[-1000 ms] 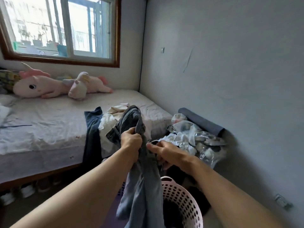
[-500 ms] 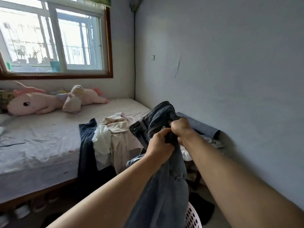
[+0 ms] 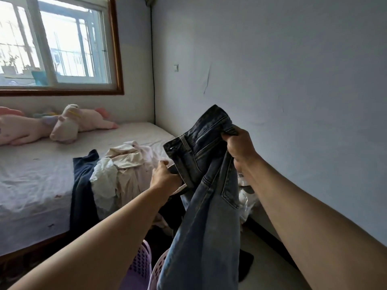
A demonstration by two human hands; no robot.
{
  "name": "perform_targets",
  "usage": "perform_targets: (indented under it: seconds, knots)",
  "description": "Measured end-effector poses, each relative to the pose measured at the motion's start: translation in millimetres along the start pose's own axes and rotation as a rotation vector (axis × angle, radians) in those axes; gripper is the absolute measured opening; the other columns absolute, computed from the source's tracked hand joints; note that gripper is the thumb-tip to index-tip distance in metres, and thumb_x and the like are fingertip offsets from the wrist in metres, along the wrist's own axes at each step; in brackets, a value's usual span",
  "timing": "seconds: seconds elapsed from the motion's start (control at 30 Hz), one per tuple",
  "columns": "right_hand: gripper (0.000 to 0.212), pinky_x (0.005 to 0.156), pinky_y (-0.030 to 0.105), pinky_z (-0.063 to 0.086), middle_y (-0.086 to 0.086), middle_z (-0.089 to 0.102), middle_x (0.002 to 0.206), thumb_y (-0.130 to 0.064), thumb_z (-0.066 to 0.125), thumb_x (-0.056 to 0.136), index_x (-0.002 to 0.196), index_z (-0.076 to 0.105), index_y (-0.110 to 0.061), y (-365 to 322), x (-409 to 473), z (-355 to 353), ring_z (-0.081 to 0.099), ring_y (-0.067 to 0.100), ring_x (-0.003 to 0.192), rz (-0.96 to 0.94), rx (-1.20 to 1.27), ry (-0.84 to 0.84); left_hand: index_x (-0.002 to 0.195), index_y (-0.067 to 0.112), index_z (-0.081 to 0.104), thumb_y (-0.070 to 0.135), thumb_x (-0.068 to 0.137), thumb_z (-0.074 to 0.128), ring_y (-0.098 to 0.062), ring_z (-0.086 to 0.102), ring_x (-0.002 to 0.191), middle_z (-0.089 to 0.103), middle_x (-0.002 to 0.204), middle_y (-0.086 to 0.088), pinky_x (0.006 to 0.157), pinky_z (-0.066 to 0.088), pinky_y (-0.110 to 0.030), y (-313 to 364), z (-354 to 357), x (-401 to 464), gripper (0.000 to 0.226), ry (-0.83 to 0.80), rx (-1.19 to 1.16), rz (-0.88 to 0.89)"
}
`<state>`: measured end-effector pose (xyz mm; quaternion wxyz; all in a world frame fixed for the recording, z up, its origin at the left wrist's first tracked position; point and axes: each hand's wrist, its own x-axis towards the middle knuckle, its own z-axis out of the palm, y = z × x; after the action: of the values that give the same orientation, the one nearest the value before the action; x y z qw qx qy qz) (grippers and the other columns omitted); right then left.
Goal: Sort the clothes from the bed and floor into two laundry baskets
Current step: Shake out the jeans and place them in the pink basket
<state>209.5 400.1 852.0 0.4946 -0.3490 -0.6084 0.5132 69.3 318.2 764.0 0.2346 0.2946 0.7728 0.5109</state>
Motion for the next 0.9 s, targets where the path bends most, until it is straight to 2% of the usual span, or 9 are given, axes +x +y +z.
perform_targets:
  seconds: [0.07,0.13,0.23,0.33,0.4,0.43,0.5,0.67,0.9]
  knots:
    - [0.018,0.079,0.037,0.051,0.014,0.066,0.08,0.009,0.048,0.089,0.101,0.06,0.015,3,11,-6,0.06,0.024,0.075,0.0,0.031,-0.009,0.136,0.019,0.041,0.007,0.065,0.072,-0.029,0.055,0.117,0.053,0.13,-0.01,0.101,0.047,-0.04,4,5,5,0.078,-0.025,0.049,0.024]
    - [0.019,0.08,0.034,0.05,0.005,0.064,0.076,0.009,0.048,0.09,0.095,0.066,0.006,7,22,-10,0.06,0.022,0.073,0.011,0.06,-0.028,0.135,0.016,0.042,0.004,0.074,0.066,-0.028,0.051,0.121,0.049,0.133,-0.008,0.103,0.044,-0.036,7,11,15,0.067,-0.051,0.119,0.061]
    - [0.028,0.074,0.031,0.055,0.002,0.069,0.073,0.007,0.048,0.09,0.082,0.067,-0.011,10,37,-15,0.064,0.019,0.069,0.031,0.135,-0.06,0.128,0.018,0.049,0.015,0.08,0.062,-0.026,0.053,0.119,0.053,0.131,-0.003,0.1,0.046,-0.036,11,24,35,0.05,-0.085,0.212,0.166]
    - [0.025,0.065,0.028,0.058,-0.001,0.072,0.063,0.007,0.051,0.088,0.08,0.067,-0.011,14,56,-17,0.067,0.017,0.06,0.047,0.189,-0.049,0.129,0.024,0.051,0.024,0.084,0.056,-0.027,0.045,0.126,0.046,0.138,-0.001,0.105,0.041,-0.046,10,41,66,0.045,-0.127,0.395,0.257]
    - [0.023,0.059,0.027,0.058,0.0,0.071,0.06,0.006,0.051,0.088,0.08,0.066,-0.009,16,68,-17,0.068,0.015,0.055,0.063,0.21,-0.021,0.112,0.024,0.053,0.023,0.085,0.051,-0.029,0.042,0.124,0.044,0.136,-0.001,0.104,0.038,-0.05,8,48,88,0.027,-0.124,0.509,0.264]
    - [0.022,0.06,0.028,0.059,0.001,0.071,0.06,0.006,0.051,0.088,0.079,0.066,-0.008,18,76,-18,0.067,0.015,0.055,0.06,0.204,0.004,0.101,0.024,0.051,0.02,0.086,0.049,-0.03,0.042,0.122,0.048,0.132,-0.003,0.103,0.038,-0.051,8,51,102,0.016,-0.131,0.559,0.276]
    - [0.023,0.068,0.032,0.058,0.001,0.071,0.062,0.005,0.053,0.087,0.076,0.067,-0.01,20,87,-20,0.066,0.017,0.059,0.065,0.166,0.06,0.1,0.023,0.053,0.017,0.087,0.049,-0.03,0.05,0.117,0.057,0.121,-0.005,0.102,0.04,-0.05,9,49,118,0.014,-0.139,0.631,0.259]
    - [0.023,0.087,0.045,0.053,0.012,0.066,0.087,0.005,0.052,0.086,0.076,0.067,-0.009,50,115,-29,0.062,0.025,0.084,0.137,-0.056,0.241,0.117,0.009,0.043,0.012,0.088,0.043,-0.035,0.058,0.112,0.059,0.121,-0.016,0.085,0.045,-0.039,17,46,155,0.029,-0.114,0.646,0.215]
    - [0.031,0.085,0.043,0.053,0.011,0.063,0.087,0.007,0.044,0.084,0.067,0.059,-0.014,106,126,-44,0.058,0.024,0.084,0.351,-0.104,0.449,0.12,-0.001,0.049,0.005,0.085,0.046,-0.038,0.057,0.11,0.059,0.118,-0.022,0.088,0.048,-0.038,28,91,168,0.035,-0.228,0.357,0.075]
